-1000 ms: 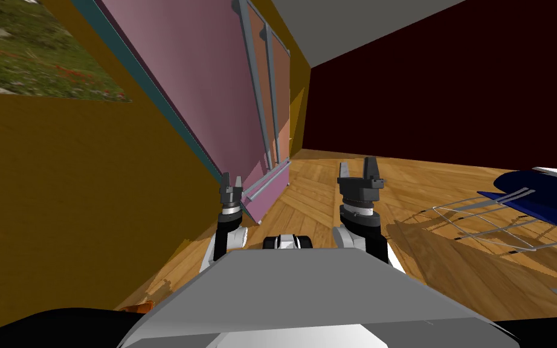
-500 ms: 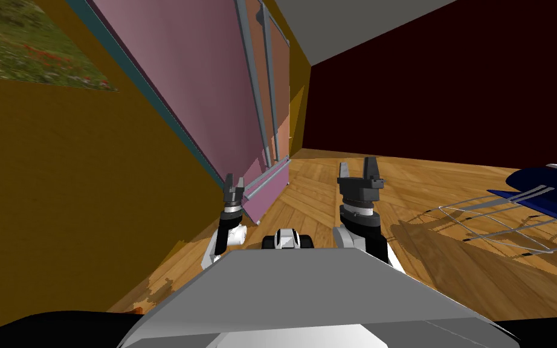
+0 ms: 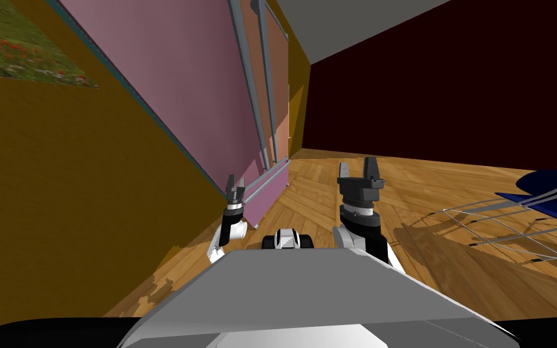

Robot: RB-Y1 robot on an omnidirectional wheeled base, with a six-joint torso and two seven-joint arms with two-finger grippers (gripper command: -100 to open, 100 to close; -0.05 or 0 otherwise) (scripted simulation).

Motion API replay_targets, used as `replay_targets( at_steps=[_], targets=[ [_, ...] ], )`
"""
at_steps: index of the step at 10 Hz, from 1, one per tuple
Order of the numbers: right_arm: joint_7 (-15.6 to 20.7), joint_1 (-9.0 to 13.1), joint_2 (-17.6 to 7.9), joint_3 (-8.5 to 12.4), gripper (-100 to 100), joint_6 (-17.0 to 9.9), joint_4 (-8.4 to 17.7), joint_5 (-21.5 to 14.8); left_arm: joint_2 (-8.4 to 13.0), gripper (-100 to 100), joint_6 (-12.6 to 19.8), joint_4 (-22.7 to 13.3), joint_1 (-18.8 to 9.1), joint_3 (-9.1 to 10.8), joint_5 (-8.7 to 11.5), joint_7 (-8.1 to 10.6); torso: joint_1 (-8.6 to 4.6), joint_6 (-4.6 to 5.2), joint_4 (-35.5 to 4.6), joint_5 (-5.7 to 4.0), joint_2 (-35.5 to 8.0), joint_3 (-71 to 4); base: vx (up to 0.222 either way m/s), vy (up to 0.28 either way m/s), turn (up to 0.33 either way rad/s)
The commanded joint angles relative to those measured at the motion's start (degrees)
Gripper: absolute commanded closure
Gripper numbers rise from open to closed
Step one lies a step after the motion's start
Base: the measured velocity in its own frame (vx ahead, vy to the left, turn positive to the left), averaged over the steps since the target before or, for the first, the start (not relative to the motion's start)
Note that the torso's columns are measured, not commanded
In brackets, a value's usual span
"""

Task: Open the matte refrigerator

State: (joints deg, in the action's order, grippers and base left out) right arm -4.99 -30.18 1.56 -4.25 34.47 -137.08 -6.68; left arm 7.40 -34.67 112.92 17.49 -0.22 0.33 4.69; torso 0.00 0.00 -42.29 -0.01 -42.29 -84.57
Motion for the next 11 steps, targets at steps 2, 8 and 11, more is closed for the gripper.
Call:
replay_targets(
  at_steps=[2,8,11],
  targets=[
    [0.0,0.0,0.0,0.0,0,0.0,0.0,0.0,0.4,-100,-1.7,-5.8,-3.8,1.39,1.9,0.85,0.04,0.0,0.0,0.02,-0.1,0.1,0.091,-0.018,-0.01],
    [0.0,0.0,0.0,0.0,0,0.0,0.0,0.0,0.7,-100,-4.2,-14.5,-8.3,3.21,4.3,1.98,-0.01,0.0,0.0,0.0,0.0,0.0,0.071,-0.017,-0.005],
    [0.0,0.0,0.0,0.0,0,0.0,0.0,0.0,0.8,-100,-6.0,-19.1,-11.4,4.48,5.9,2.83,0.0,0.01,0.0,0.01,0.1,0.0,0.089,-0.027,-0.008]
  ],
)
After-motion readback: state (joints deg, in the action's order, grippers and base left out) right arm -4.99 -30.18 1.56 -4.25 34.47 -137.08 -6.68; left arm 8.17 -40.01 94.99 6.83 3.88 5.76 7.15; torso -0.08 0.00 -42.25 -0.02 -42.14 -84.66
